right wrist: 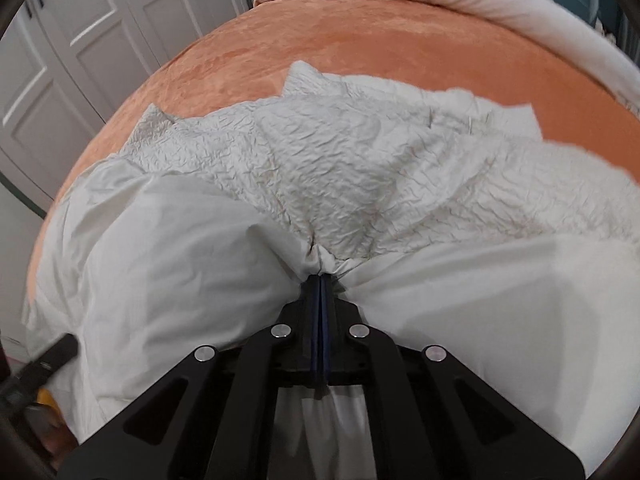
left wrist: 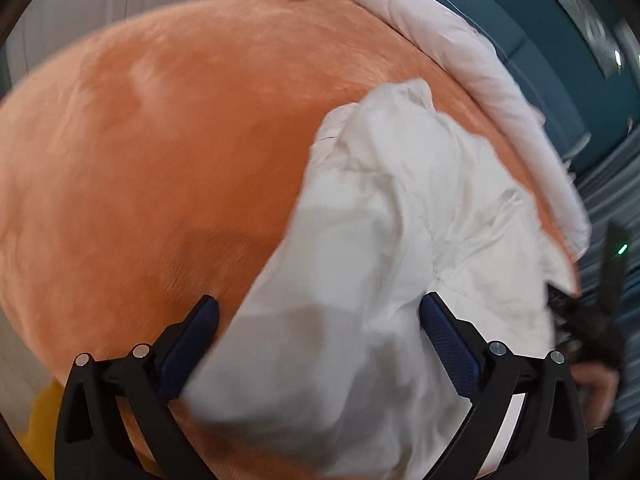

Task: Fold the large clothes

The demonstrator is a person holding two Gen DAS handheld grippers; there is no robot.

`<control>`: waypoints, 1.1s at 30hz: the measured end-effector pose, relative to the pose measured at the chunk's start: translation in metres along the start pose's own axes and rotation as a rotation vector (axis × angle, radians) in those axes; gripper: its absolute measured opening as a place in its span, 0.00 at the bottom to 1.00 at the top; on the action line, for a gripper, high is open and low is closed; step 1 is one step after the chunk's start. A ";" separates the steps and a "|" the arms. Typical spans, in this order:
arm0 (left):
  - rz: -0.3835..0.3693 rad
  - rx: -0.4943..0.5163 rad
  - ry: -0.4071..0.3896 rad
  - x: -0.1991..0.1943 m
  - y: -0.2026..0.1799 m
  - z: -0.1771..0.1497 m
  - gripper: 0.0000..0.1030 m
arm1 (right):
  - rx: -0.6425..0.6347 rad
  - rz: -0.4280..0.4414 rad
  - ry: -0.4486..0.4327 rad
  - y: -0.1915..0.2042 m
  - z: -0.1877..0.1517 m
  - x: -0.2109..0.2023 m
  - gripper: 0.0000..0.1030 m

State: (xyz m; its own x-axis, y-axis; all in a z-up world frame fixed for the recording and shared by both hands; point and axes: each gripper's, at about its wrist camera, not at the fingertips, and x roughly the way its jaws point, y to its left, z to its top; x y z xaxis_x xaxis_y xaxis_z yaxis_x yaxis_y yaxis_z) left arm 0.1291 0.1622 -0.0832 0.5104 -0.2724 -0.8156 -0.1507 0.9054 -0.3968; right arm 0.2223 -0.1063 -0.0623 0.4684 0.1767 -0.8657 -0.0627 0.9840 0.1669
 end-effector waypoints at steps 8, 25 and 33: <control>-0.239 0.046 -0.046 -0.054 -0.045 0.016 0.08 | 0.153 0.157 -0.044 -0.027 -0.008 -0.025 0.01; -0.303 0.397 -0.204 -0.175 -0.163 0.006 0.03 | 0.280 0.348 -0.056 -0.025 -0.087 -0.056 0.00; -0.208 0.428 -0.196 -0.145 -0.180 0.012 0.02 | 0.235 0.396 -0.001 0.053 -0.057 0.000 0.00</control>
State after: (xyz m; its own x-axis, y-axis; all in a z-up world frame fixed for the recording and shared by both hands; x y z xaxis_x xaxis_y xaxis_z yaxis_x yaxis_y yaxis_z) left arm 0.0921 0.0429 0.1116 0.6482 -0.4320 -0.6271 0.3098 0.9019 -0.3011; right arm 0.1689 -0.0527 -0.0806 0.4496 0.5382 -0.7129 -0.0357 0.8083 0.5877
